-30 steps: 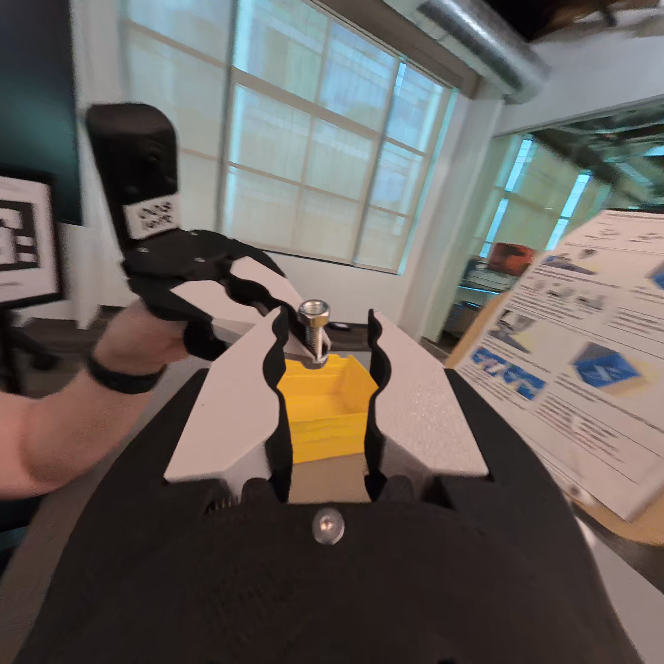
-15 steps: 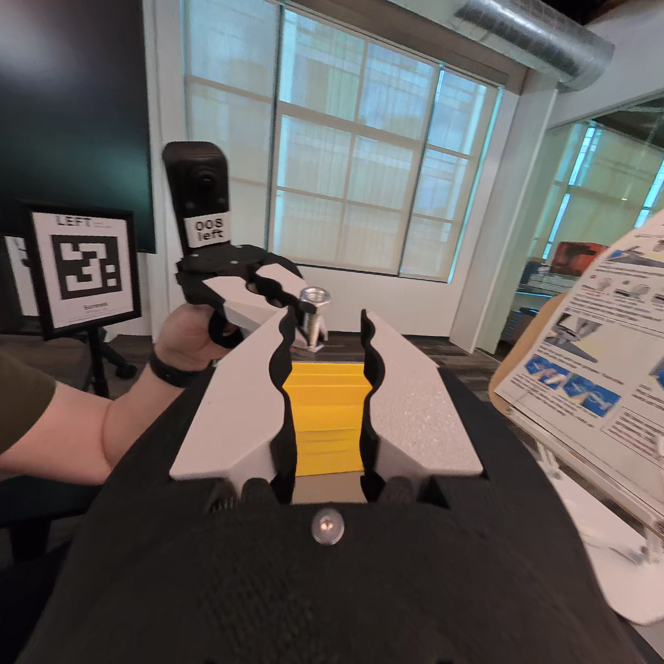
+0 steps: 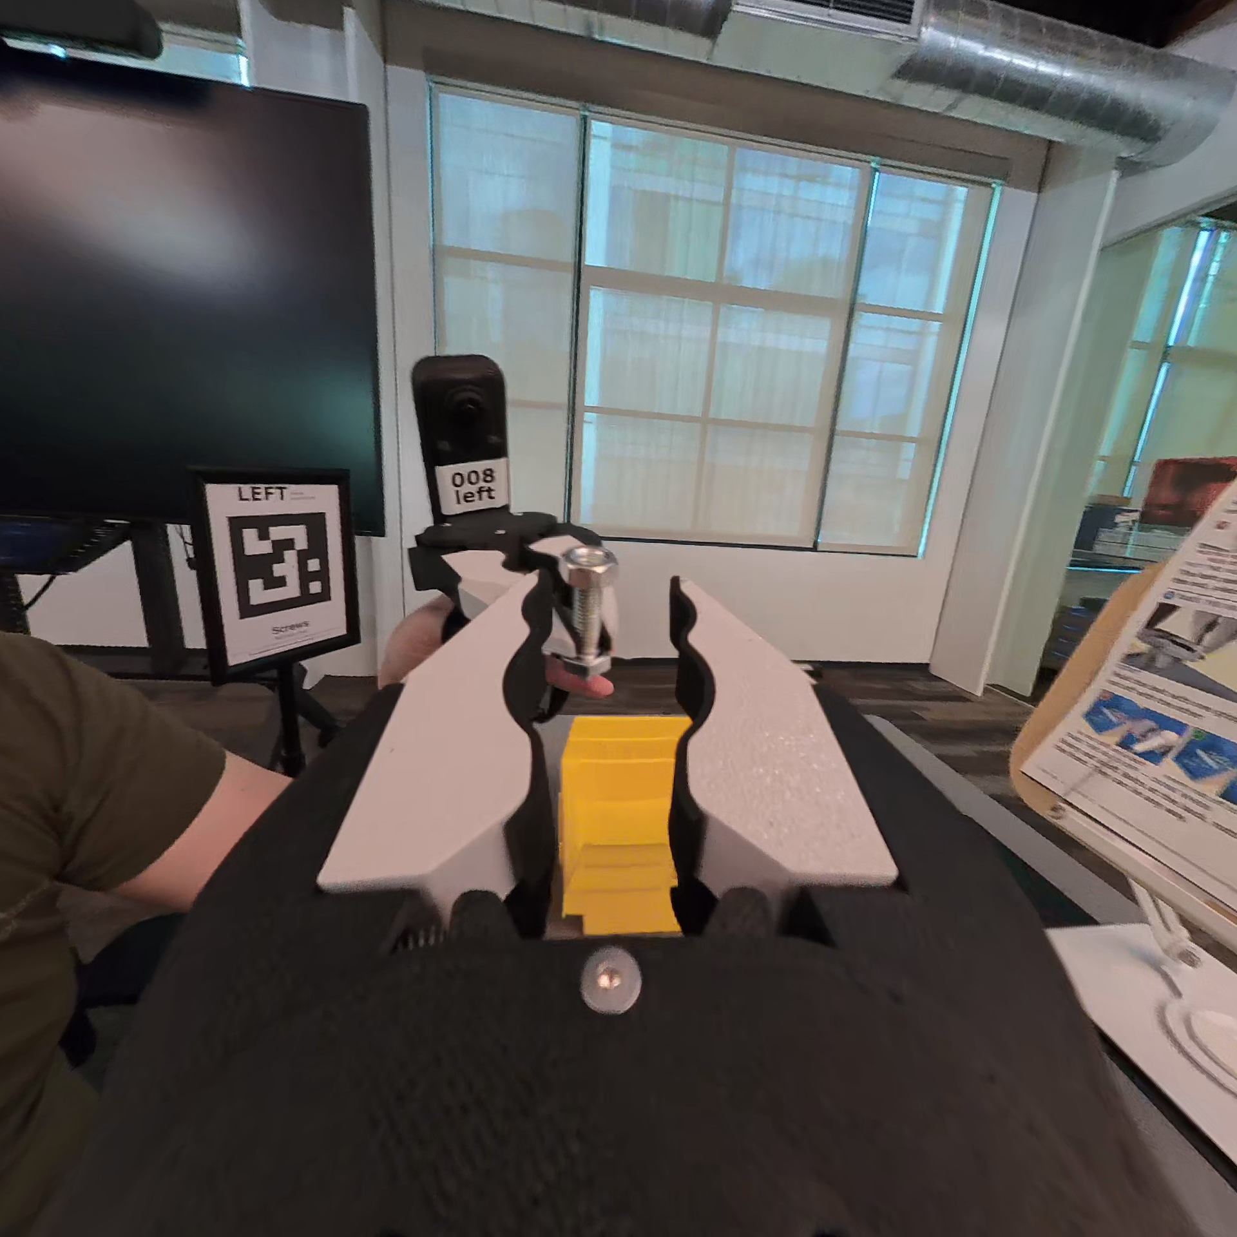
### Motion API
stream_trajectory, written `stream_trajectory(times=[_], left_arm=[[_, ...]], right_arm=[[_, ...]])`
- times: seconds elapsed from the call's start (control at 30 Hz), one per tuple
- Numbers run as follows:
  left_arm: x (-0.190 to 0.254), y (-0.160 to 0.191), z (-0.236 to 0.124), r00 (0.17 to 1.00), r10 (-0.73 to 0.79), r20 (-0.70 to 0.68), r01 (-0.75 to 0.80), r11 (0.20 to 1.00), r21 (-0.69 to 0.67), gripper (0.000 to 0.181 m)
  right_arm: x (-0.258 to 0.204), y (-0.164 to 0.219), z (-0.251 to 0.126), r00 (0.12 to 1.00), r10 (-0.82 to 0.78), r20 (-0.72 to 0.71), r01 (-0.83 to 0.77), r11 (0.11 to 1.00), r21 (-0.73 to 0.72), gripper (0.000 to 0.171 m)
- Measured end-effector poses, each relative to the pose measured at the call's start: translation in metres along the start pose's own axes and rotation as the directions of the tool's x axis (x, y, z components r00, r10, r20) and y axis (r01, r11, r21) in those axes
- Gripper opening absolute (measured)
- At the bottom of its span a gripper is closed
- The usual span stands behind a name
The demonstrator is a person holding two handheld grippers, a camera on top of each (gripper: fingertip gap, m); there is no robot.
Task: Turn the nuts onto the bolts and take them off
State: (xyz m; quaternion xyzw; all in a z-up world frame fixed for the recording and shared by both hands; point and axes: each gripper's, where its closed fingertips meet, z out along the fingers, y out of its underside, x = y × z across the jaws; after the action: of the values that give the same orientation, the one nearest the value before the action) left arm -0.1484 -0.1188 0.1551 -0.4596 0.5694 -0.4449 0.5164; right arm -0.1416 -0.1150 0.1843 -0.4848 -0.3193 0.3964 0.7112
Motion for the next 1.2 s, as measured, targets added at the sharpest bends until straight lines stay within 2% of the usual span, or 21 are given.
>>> stream_trajectory(times=[0.3,0.47,0.57,0.73,0.93,1.2], left_arm=[[0.010,-0.003,0.000,0.998,-0.026,-0.065,0.027,0.999,0.016,0.007],[0.012,-0.002,0.001,0.996,-0.040,-0.085,0.041,0.999,0.013,0.007],[0.017,-0.002,0.002,0.992,-0.047,-0.115,0.049,0.999,0.015,0.007],[0.019,-0.007,-0.002,0.990,-0.058,-0.131,0.063,0.997,0.036,0.007],[0.021,-0.004,0.001,0.987,-0.068,-0.148,0.072,0.997,0.023,0.007],[0.020,-0.003,0.001,0.988,-0.065,-0.139,0.068,0.998,0.014,0.007]], right_arm=[[0.011,0.001,-0.006,0.998,0.069,-0.002,-0.069,0.998,0.010,0.035],[-0.012,-0.002,0.002,0.995,0.059,0.077,-0.059,0.998,0.008,0.035],[-0.011,0.001,0.003,0.996,0.062,0.068,-0.061,0.998,-0.007,0.035],[0.000,-0.007,-0.007,0.987,0.136,0.083,-0.140,0.989,0.046,0.035],[-0.020,-0.005,0.002,0.986,0.102,0.134,-0.105,0.994,0.018,0.036],[-0.022,-0.001,0.002,0.981,0.121,0.153,-0.122,0.992,-0.002,0.030]])
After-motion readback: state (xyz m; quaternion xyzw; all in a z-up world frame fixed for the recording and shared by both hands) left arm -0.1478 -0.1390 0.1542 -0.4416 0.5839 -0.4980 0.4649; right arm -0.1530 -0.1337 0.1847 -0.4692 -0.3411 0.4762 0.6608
